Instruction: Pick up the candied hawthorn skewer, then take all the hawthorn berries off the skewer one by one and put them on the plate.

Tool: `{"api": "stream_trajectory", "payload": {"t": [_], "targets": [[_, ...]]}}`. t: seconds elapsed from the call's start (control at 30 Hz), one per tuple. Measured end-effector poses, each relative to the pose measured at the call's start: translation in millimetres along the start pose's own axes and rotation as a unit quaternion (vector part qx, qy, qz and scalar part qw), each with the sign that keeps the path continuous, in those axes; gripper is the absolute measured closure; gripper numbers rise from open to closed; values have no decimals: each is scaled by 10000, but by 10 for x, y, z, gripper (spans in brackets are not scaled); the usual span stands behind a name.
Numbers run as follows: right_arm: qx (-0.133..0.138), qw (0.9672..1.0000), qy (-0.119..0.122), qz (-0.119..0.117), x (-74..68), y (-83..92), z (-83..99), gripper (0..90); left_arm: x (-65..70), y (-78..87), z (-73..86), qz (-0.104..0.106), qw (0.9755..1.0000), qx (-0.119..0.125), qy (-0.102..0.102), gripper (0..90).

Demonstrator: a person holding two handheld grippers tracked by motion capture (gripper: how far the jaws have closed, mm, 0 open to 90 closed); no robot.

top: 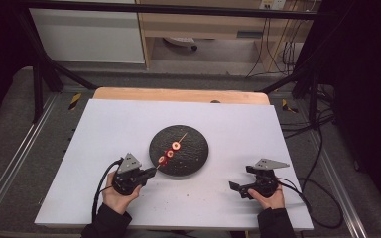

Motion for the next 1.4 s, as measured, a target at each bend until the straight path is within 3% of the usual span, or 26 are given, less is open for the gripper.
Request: {"api": "stream_trajectory", "payload": {"t": [0.33, 0.57, 0.63, 1.0, 1.4], "targets": [[89, 9999, -56, 11, -110, -81, -101, 6, -24, 134, 101, 49, 9997, 242, 3, 882], [170, 9998, -65, 42, -254, -190, -242, 6, -7, 171, 121, 44, 9994, 329, -47, 882], [176, 9998, -12, 55, -349, -246, -325, 6, -2, 175, 124, 82, 9992, 381, -20, 881], [417, 9987, -23, -281, -654, -409, -644, 12, 64, 176, 138, 88, 9988, 462, -100, 882], [673, 9953, -276, -636, -902, -632, -870, 38, 115, 134, 164, 129, 9988, 459, -140, 882]]}}
Point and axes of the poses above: each handheld gripper's, and its own axes: y roughly backward along the jaws, z roughly out of its underside, x roughly to its right, the point moved 3 cm from there along -y, roughly forward along the jaws, and after that the axes turned 3 degrees about -y, right-handed, at the moved point
